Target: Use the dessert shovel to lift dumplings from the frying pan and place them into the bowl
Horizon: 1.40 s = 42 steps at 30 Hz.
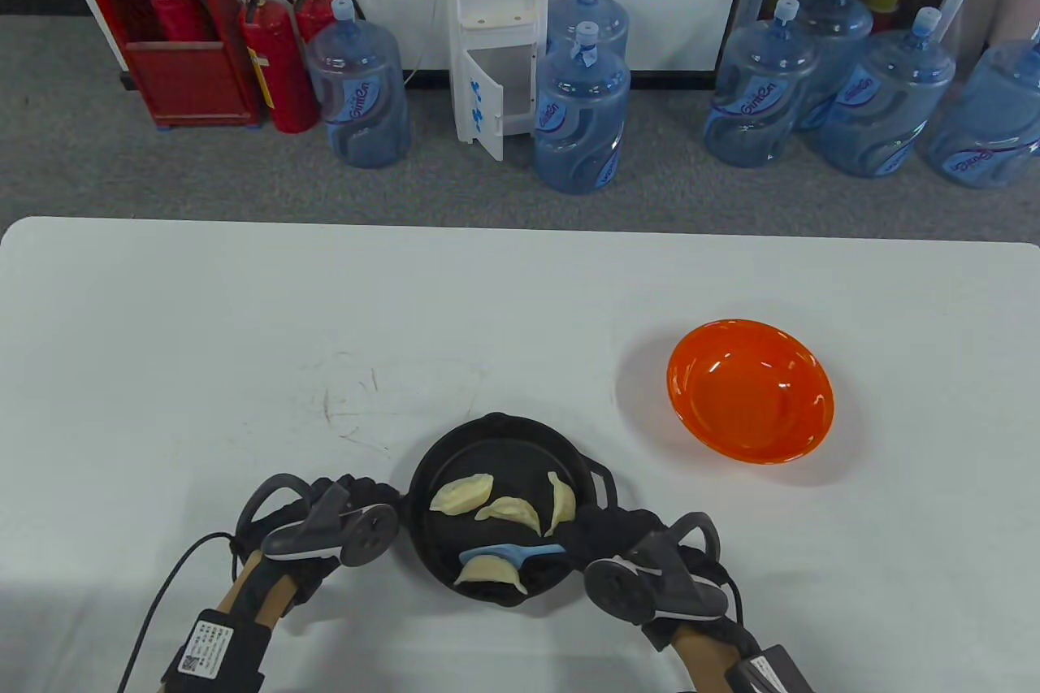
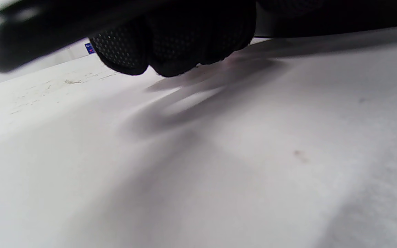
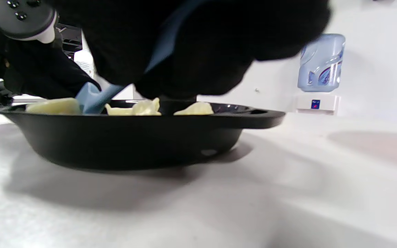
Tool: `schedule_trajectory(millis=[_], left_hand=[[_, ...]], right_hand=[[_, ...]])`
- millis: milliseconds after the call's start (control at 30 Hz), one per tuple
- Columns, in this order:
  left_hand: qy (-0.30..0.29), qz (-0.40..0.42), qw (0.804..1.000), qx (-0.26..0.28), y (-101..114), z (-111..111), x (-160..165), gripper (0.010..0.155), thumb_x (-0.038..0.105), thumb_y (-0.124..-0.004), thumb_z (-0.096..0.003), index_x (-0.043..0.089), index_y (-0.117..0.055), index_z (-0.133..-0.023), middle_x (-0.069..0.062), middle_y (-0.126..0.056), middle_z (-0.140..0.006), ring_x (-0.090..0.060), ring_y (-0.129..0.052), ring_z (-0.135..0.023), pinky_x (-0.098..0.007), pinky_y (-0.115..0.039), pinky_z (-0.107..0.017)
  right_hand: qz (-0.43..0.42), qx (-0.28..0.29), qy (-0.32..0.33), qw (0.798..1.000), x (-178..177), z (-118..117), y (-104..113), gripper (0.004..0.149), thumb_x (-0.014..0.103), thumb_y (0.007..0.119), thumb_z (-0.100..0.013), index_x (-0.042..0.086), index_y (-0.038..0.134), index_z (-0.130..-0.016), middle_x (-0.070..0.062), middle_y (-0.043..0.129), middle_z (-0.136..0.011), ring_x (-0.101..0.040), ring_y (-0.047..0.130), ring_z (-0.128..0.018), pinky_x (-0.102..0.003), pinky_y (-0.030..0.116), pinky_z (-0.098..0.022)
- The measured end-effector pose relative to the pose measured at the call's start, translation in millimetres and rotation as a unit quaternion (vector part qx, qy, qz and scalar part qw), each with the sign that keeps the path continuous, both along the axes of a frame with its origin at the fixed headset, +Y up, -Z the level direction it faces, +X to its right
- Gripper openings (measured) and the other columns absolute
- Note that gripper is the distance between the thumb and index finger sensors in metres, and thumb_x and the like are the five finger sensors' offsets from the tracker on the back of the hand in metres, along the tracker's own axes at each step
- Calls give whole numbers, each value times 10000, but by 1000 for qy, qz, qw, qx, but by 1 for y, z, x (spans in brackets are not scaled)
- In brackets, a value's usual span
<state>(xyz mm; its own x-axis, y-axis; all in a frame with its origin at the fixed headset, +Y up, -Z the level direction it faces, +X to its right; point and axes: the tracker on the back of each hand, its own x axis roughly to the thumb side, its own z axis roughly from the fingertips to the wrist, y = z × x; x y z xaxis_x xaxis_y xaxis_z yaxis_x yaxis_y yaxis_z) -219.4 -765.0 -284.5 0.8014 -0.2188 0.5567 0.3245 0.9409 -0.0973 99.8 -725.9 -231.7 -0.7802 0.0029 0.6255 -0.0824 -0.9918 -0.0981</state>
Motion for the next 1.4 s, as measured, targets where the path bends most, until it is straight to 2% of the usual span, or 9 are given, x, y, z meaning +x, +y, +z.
schedule_trajectory(millis=[200,300,633,833,1000,1400], left_hand=[[0,-1,1000,1,0,0,0,549,501,-562,-561,244,-625,-1042,108,-836,-826,-99,-972,-642,-471,-818,-701],[-1,-1,1000,1,0,0,0,549,501,-562,-561,243,-625,-1042,107,-835,-828,-100,-972,-644,-472,-816,-703],[0,-4,1000,3,0,0,1,550,500,-561,-562,245,-621,-1046,104,-835,-836,-108,-972,-656,-476,-811,-707],[0,-3,1000,2,0,0,1,551,501,-561,-563,245,-621,-1047,104,-834,-838,-107,-972,-659,-475,-811,-708],[-1,-3,1000,2,0,0,1,550,502,-562,-562,248,-622,-1046,104,-834,-839,-107,-972,-660,-474,-811,-709],[-1,-2,1000,2,0,0,0,551,504,-563,-561,249,-622,-1046,104,-834,-840,-110,-972,-662,-476,-808,-711]], right_hand=[[-10,-8,-2,1000,-1,-1,0,400,465,812,-560,267,923,-890,-51,986,-706,-91,962,-266,-277,861,-164],[-17,-36,-9,999,1,-4,-1,401,467,803,-563,260,930,-882,-50,995,-666,-72,937,-229,-272,850,-143],[-52,-134,-49,988,6,-16,-2,389,433,790,-578,228,946,-870,-70,1006,-641,-82,921,-216,-282,834,-134],[-109,-182,-60,975,13,-21,-4,392,434,783,-586,226,938,-880,-68,1006,-642,-75,920,-218,-274,834,-132],[-161,-190,-81,965,23,-24,0,396,434,777,-593,220,935,-886,-68,1012,-635,-66,919,-208,-267,834,-122],[-235,-157,-153,947,45,-27,10,395,428,777,-600,214,928,-896,-76,1011,-634,-67,917,-201,-264,830,-112]])
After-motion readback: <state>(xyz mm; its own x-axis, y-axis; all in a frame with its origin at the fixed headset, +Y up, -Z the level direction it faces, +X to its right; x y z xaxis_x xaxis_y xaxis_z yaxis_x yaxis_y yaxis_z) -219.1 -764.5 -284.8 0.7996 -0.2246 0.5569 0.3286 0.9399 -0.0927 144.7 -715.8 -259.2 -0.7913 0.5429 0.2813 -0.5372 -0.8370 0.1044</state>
